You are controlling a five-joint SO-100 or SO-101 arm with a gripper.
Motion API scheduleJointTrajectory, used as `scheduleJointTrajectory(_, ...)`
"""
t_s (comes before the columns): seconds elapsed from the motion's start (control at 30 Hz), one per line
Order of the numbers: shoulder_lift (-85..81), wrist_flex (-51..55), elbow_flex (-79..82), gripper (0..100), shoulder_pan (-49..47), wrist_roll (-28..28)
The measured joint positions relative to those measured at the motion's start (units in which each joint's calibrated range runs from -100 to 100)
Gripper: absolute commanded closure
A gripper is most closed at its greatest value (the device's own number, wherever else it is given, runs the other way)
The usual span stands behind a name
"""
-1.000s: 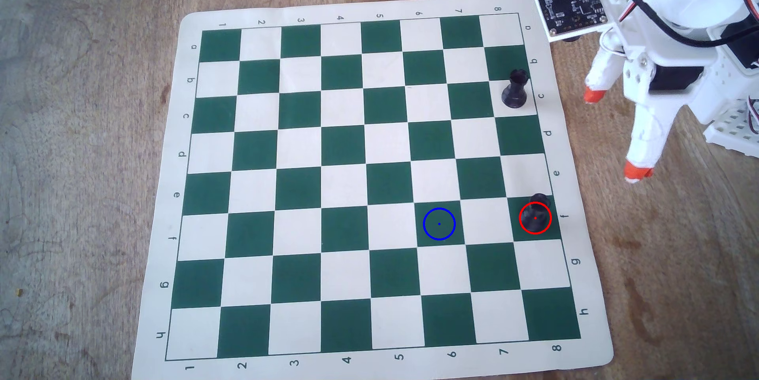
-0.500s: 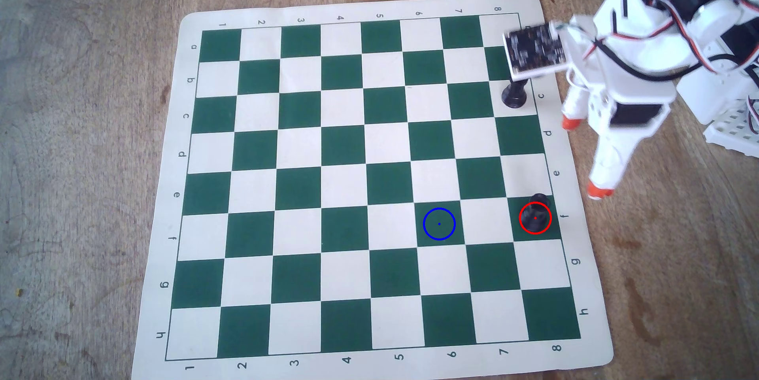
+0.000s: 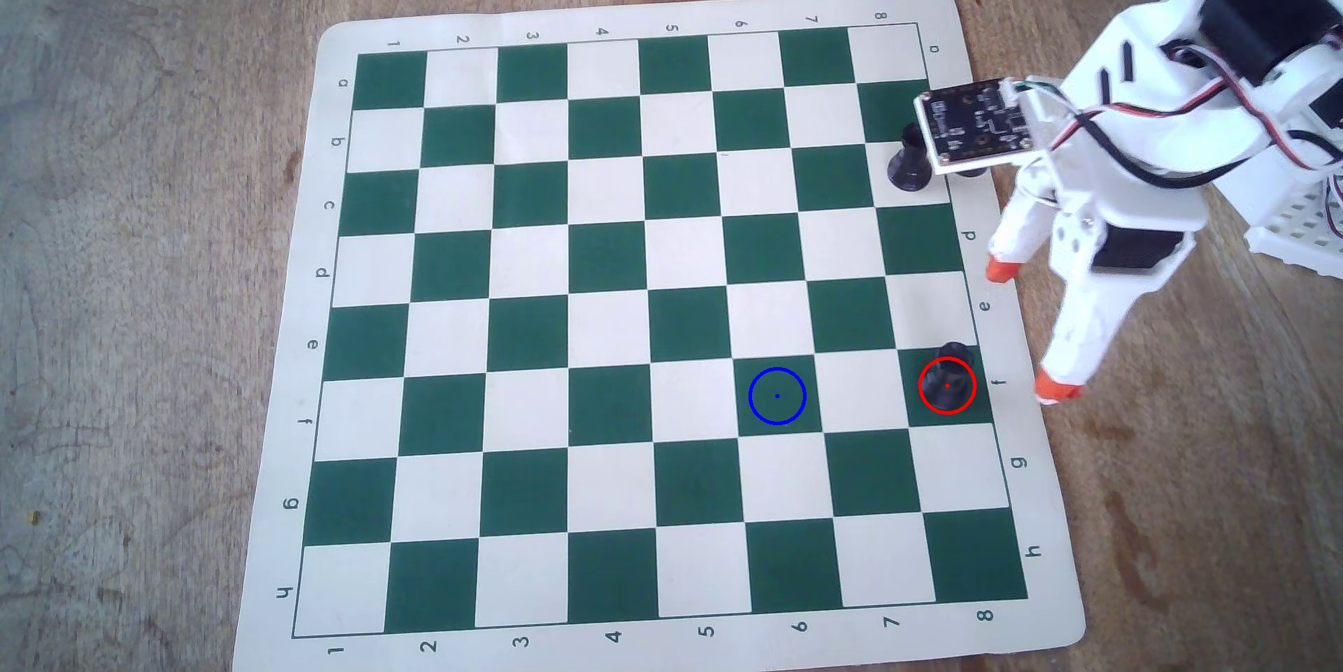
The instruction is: Move the chess piece from red to blue
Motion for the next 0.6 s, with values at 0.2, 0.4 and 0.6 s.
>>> scheduleJointTrajectory(0.2, 9.2, -7.7, 0.0, 69, 0.4, 0.0)
scheduleJointTrajectory(0.4, 10.6, -9.3, -0.3, 69, 0.4, -0.5)
scheduleJointTrajectory(0.6, 13.4, -9.3, -5.4, 70, -0.2, -1.0)
